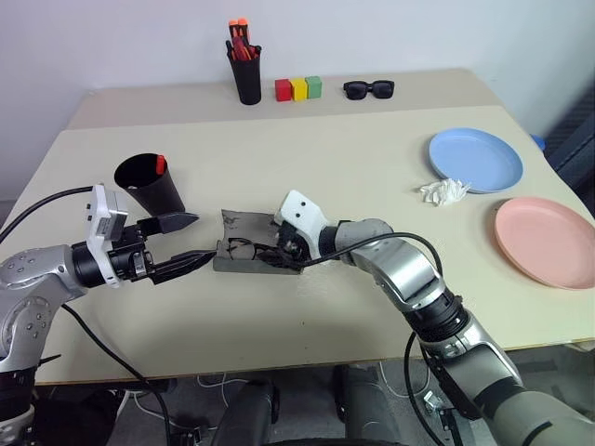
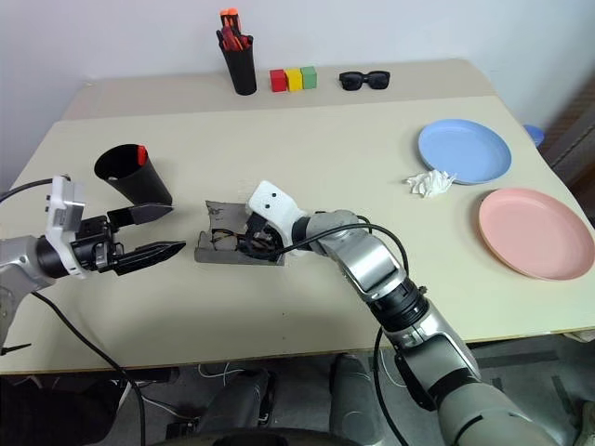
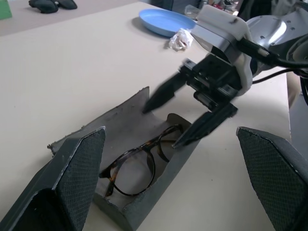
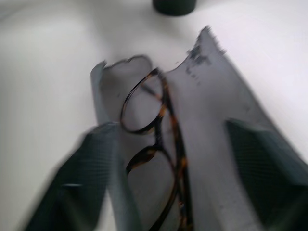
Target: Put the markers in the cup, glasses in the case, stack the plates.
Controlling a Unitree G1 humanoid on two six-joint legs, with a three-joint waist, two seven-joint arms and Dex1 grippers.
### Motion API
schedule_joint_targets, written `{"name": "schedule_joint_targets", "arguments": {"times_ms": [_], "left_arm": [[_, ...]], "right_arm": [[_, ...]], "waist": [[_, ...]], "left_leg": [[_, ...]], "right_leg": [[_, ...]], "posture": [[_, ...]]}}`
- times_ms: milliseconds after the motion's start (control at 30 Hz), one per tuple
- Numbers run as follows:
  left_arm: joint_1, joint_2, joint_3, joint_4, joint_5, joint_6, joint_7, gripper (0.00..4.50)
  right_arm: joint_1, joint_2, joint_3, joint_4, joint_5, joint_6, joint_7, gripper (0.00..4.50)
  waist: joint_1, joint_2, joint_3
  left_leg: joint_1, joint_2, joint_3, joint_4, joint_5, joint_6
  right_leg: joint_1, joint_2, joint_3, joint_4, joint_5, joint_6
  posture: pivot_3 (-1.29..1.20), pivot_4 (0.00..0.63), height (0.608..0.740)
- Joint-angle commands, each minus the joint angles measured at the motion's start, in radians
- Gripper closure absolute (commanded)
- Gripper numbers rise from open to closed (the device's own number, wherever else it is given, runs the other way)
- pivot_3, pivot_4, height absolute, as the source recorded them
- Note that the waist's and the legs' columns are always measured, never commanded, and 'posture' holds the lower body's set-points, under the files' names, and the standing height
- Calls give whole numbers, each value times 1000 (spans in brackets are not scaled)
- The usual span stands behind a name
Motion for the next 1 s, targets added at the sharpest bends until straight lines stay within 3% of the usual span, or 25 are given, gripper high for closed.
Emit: {"name": "schedule_joint_targets", "arguments": {"times_ms": [33, 167, 267, 433, 567, 767, 1000], "left_arm": [[-39, -24, 1, 27, 38, -54, 30, 0], [-122, -78, -32, 82, 74, -88, 73, 0], [-214, -136, -80, 157, 143, -138, 132, 0], [-343, -258, -182, 252, 275, -211, 255, 2257], [-456, -363, -212, 356, 356, -250, 382, 4404], [-568, -409, -356, 491, 487, -198, 401, 4464], [-637, -338, -448, 483, 472, 113, 279, 4464]], "right_arm": [[-28, 26, -121, -47, 59, -19, -11, 68], [16, 43, -304, -105, 208, -59, 23, 68], [83, -26, -374, -139, 251, -105, 81, 68], [214, -186, -407, -188, 246, -252, 203, 0], [229, -201, -408, -189, 257, -258, 182, 0], [218, -183, -380, -184, 234, -280, 134, 0], [225, -180, -368, -179, 228, -300, 109, 0]], "waist": [[2, 0, 0], [9, 0, 0], [11, -1, -1], [8, -2, -1], [-2, -2, -1], [7, -2, -1], [2, -2, 0]], "left_leg": [[0, 0, 0, 0, 0, 0], [-1, 0, 0, 0, 0, -1], [0, 0, 0, 0, 0, -1], [0, -1, 1, 1, 0, 0], [1, 0, 2, 1, 1, -1], [0, 0, 2, 2, 1, -2], [0, 0, 1, 3, 1, -1]], "right_leg": [[0, 0, 0, 0, 0, 0], [0, 0, 0, 0, 1, 0], [1, 0, 0, -1, 1, 0], [3, 0, 0, -3, 1, 1], [3, 0, 0, -3, 2, 0], [3, 1, 0, -3, 3, 0], [3, 1, 1, -3, 4, 2]], "posture": [[0, 150, 740], [0, 150, 740], [0, 150, 740], [0, 150, 740], [0, 150, 740], [0, 150, 740], [0, 150, 740]]}}
